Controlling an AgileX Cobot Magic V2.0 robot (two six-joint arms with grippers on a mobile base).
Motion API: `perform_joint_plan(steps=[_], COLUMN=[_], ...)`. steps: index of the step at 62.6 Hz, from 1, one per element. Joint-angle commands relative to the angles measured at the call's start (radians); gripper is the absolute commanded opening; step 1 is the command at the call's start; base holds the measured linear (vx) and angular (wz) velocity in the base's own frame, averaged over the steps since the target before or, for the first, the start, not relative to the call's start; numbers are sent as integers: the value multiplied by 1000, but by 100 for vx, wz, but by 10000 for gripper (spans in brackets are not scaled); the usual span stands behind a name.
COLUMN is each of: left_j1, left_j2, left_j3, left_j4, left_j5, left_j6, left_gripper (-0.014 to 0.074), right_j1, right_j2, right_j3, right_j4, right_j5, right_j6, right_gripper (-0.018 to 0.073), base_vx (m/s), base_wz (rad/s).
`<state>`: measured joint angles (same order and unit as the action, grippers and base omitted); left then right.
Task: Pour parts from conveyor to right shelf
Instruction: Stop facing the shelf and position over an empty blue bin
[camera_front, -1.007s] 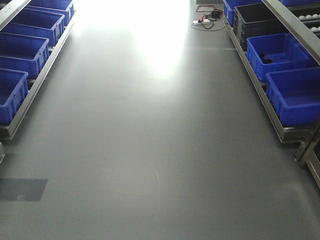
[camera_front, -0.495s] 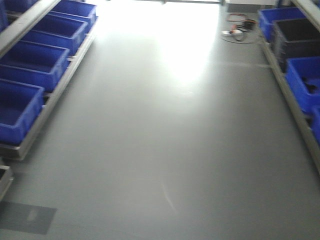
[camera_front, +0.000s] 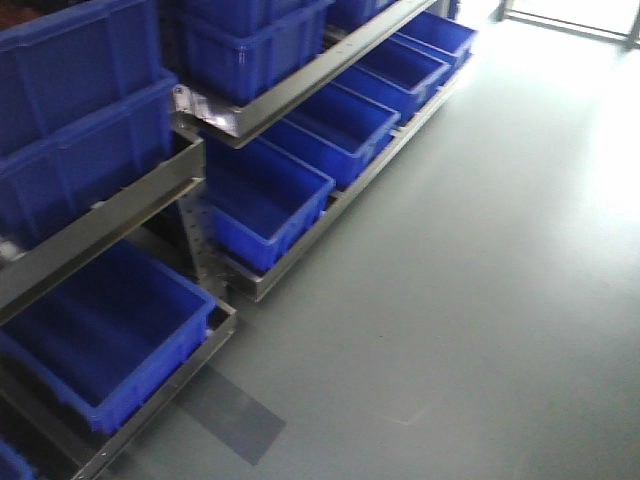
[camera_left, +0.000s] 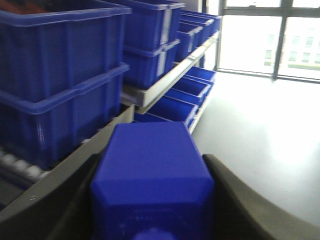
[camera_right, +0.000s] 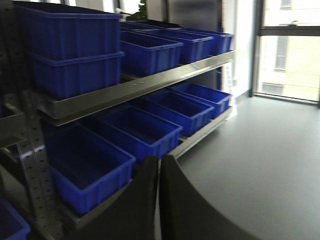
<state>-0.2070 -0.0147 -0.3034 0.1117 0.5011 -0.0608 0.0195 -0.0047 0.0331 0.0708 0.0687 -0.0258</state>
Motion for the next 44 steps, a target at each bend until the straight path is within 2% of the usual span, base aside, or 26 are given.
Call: perform_joint_plan(steps=[1, 18, 44], left_j1=[-8, -8, -8], left_j2=[-2, -2, -2], left_j3=[-27, -27, -27], left_j4=[0, 0, 0], left_j5=[-84, -84, -84], left_j6=[-3, -3, -3], left_gripper=[-6, -6, -6], right_j1=[-3, -3, -3], right_j2=[15, 15, 15], right_j3=[15, 15, 15], right_j4=[-6, -6, -6], right_j5=[-75, -75, -75], right_j6=[-7, -7, -7], right_gripper=[-9, -9, -9], base_vx=[27, 24, 17], base_wz=[104, 95, 80])
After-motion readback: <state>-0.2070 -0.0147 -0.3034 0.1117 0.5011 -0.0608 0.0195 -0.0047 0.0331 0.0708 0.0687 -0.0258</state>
